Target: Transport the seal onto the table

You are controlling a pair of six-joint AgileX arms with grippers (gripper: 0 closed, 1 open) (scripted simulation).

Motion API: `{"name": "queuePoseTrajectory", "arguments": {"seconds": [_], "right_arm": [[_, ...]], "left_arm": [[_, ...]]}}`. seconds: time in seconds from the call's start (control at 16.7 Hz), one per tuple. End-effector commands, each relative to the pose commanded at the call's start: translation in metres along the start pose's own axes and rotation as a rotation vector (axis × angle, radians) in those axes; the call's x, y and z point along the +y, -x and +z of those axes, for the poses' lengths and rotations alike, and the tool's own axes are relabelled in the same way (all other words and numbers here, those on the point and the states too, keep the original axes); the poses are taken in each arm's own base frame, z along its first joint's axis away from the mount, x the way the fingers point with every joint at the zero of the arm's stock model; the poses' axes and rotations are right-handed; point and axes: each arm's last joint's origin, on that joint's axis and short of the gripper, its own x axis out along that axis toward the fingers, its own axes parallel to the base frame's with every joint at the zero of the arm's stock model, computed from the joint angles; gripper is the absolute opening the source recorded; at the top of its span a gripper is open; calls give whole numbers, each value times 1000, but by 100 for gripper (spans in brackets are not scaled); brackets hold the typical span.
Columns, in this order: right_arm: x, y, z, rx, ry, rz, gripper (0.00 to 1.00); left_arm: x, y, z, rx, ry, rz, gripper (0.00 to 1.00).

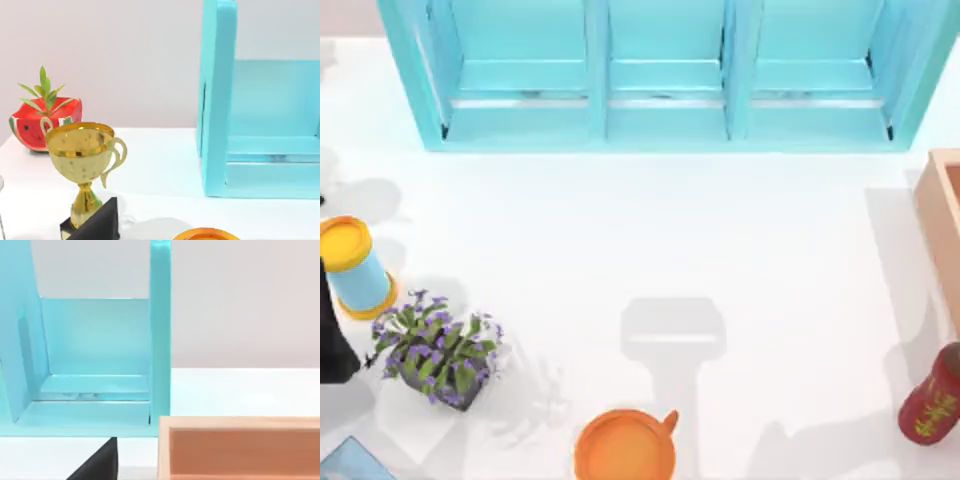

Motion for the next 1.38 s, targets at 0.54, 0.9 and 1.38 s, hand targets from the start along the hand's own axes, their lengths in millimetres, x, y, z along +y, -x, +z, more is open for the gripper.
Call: {"name": "queuePoseTrajectory", "arguments": {"seconds": [0.54,0.9,1.38], "right_arm": [[-7,-9,32,274,54,-50,100],[-24,-48,74,736,98,-93,100],[-67,-125,92,1318,56,-59,100]], "left_arm": [[0,0,0,0,0,0,100],[0,0,0,0,0,0,100],[0,0,0,0,0,0,100]]}}
